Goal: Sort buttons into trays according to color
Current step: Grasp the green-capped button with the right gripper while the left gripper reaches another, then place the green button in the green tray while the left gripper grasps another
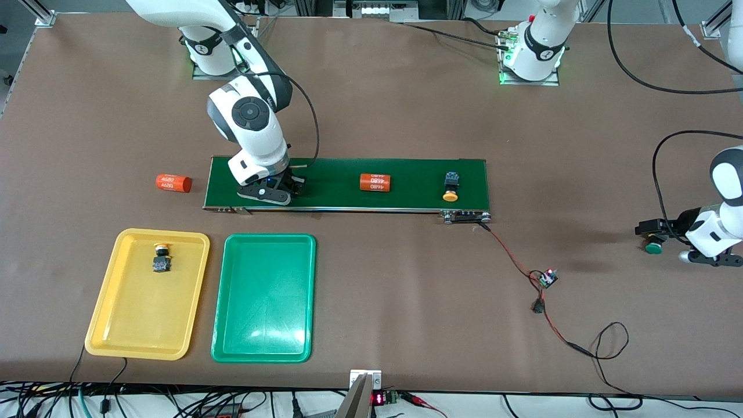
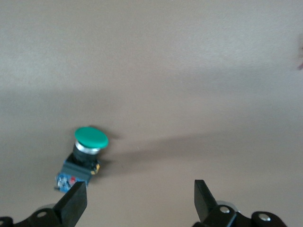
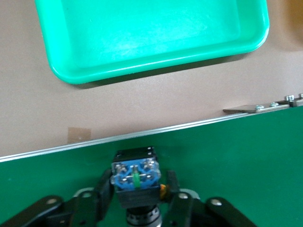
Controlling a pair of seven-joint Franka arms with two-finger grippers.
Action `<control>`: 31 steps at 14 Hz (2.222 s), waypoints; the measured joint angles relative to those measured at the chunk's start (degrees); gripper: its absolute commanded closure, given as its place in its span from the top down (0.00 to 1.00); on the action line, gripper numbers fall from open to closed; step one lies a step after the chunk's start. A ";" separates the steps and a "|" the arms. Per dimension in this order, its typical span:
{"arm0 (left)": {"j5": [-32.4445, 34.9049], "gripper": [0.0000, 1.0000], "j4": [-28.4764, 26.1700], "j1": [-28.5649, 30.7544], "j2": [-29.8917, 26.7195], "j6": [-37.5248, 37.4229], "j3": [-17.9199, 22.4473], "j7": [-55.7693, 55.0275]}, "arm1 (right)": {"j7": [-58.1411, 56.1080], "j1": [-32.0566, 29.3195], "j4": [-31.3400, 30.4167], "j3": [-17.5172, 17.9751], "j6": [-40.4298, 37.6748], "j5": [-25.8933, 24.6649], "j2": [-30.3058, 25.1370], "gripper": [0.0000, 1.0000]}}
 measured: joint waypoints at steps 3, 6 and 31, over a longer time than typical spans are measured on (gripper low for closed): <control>0.04 1.00 0.92 2.57 3.14 2.69 0.01 10.73 | 0.00 0.00 0.03 -0.21 0.03 -0.14 0.00 0.32; 0.39 1.00 1.21 3.15 4.22 3.88 -0.08 16.30 | -0.07 0.00 0.13 -0.50 0.03 -0.40 0.00 0.31; 6.53 0.71 1.27 6.08 8.30 7.11 -0.15 32.19 | -27.23 -1.36 19.29 -11.58 17.94 -1.09 18.08 0.30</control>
